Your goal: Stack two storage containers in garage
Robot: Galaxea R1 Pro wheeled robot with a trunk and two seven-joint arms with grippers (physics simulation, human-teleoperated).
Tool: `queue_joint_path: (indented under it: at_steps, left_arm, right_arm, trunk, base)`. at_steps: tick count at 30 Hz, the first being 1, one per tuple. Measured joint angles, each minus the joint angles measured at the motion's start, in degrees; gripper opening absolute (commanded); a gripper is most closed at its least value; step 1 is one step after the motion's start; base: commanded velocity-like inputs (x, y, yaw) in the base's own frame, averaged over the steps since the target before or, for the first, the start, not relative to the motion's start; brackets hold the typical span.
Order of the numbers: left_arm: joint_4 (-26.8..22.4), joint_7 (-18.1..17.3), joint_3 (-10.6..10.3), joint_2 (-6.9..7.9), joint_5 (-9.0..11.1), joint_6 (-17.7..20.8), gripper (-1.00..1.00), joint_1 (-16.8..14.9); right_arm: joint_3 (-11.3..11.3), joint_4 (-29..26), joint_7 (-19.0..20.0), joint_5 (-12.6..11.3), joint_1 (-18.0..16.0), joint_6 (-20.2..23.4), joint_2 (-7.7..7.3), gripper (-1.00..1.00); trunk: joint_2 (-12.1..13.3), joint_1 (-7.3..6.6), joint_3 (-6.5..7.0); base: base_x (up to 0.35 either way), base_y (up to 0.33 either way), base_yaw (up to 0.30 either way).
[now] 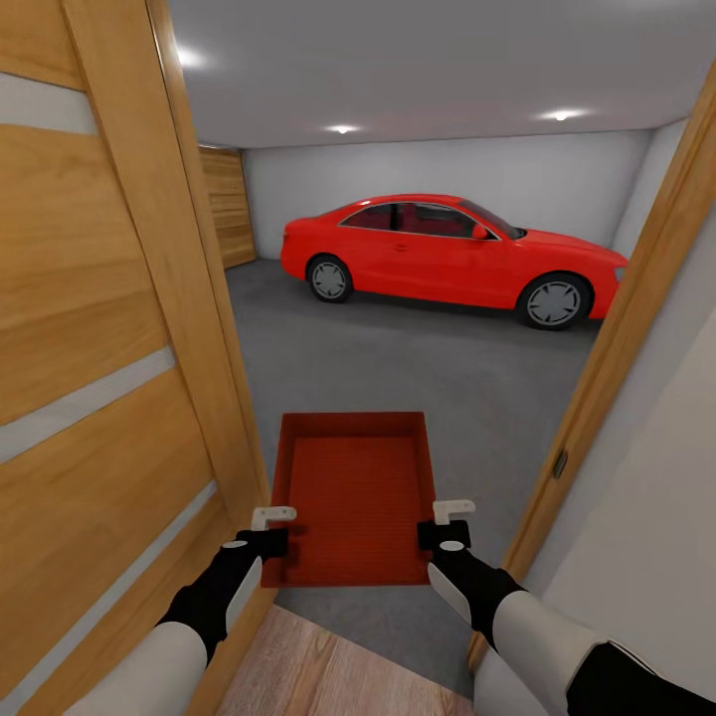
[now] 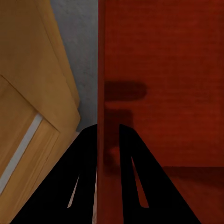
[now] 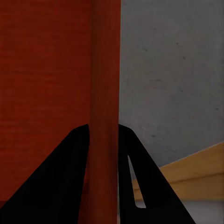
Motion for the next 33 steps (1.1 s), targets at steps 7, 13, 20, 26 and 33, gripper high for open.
queue_joint_path:
  at_steps: [7, 13, 20, 26, 33]
  left_arm:
    - [0.0, 0.1, -0.1, 0.01, 0.1, 0.0, -1.00, 0.0]
    - [0.0, 0.1, -0.1, 0.01, 0.1, 0.0, -1.00, 0.0]
    - [0.0, 0.1, -0.1, 0.01, 0.1, 0.0, -1.00, 0.0]
    - [0.0, -0.1, 0.1, 0.02, -0.3, 0.0, -1.00, 0.0]
    - [0.0, -0.3, 0.2, 0.02, -0.5, 0.0, -1.00, 0.0]
  right_arm:
    - [0.1, 0.0, 0.0, -0.1, 0.0, 0.0, 0.00, -1.00]
    - [0.1, 0.0, 0.0, -0.1, 0.0, 0.0, -0.02, -1.00]
    - [0.1, 0.1, 0.0, -0.1, 0.0, -0.1, 0.00, -1.00]
    - [-0.1, 0.2, 0.1, 0.1, 0.0, -0.2, 0.11, -1.00]
    - [-0.2, 0.3, 0.1, 0.2, 0.0, -0.2, 0.16, -1.00]
  trunk:
    - [0.0, 0.00, 0.00]
    - [0.0, 0.00, 0.00]
    - [0.0, 0.00, 0.00]
    - [0.0, 0.00, 0.00]
    - [0.0, -0.01, -0.01]
  base:
    - [0.000, 0.017, 0.000]
    - [0.000, 0.119, 0.000]
    - [0.000, 0.157, 0.000]
    - [0.000, 0.109, 0.000]
    - [0.042, 0.101, -0.028]
